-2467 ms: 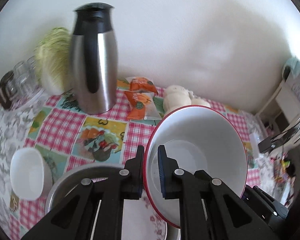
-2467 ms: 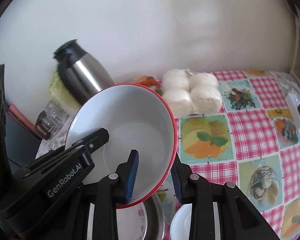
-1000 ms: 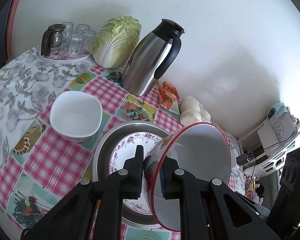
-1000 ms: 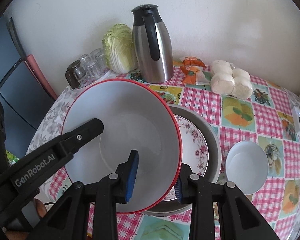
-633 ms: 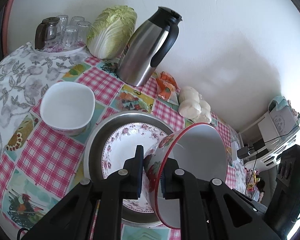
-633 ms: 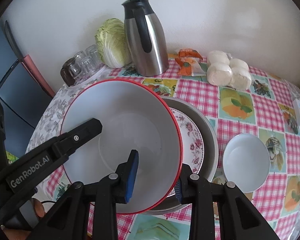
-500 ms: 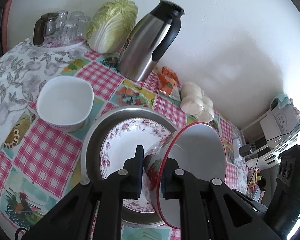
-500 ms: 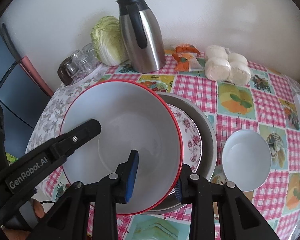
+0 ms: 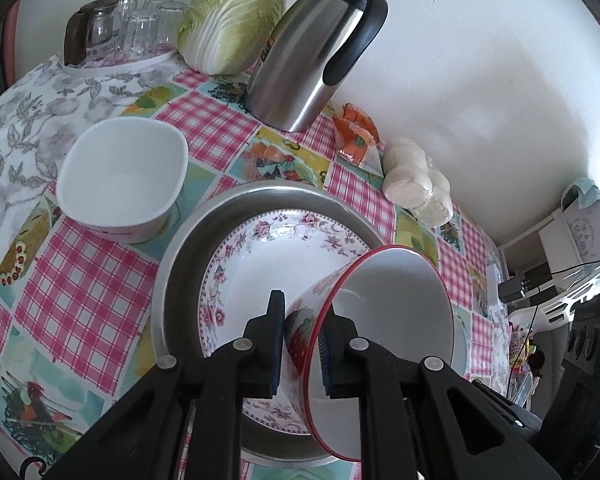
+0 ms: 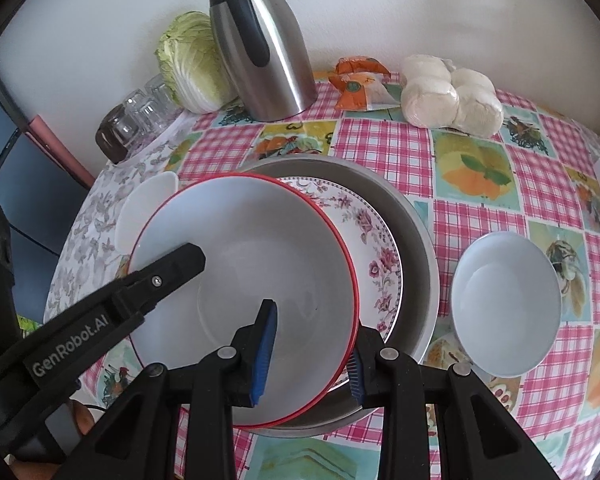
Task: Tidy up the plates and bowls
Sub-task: 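Lower the red-rimmed bowl onto the plate inside the basin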
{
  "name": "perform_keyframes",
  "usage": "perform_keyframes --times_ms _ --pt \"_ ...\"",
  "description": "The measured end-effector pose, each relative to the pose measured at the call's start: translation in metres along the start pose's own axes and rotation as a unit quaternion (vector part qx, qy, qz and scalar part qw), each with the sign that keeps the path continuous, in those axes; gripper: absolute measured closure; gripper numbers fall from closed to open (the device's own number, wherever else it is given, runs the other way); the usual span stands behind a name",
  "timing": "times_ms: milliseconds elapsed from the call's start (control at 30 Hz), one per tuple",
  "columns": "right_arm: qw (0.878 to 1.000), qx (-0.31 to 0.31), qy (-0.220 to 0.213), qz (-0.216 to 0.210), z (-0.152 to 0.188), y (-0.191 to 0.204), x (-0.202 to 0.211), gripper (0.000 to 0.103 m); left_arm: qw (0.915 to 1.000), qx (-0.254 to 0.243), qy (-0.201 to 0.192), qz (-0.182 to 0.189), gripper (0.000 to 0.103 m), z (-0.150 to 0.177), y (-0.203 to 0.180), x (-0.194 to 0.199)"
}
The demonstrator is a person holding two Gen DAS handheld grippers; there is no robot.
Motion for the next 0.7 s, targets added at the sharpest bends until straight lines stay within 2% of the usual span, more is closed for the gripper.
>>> perform_keyframes --times_ms 700 --pt "1.000 -0.024 0.006 -0.004 -0.003 -0.007 -0.018 0.069 0.9999 0.012 0.008 -0.003 0.087 -0.005 0.004 -0.021"
Point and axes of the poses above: each gripper's, at about its wrist camera, not at the fingertips, and x roughly against the way its jaws point, y to its left, z to its underside, the point moved 5 cm from there along -x, roughly the way its jaws point, and after that the axes turned 15 degrees about -y, right-handed, at the moved point
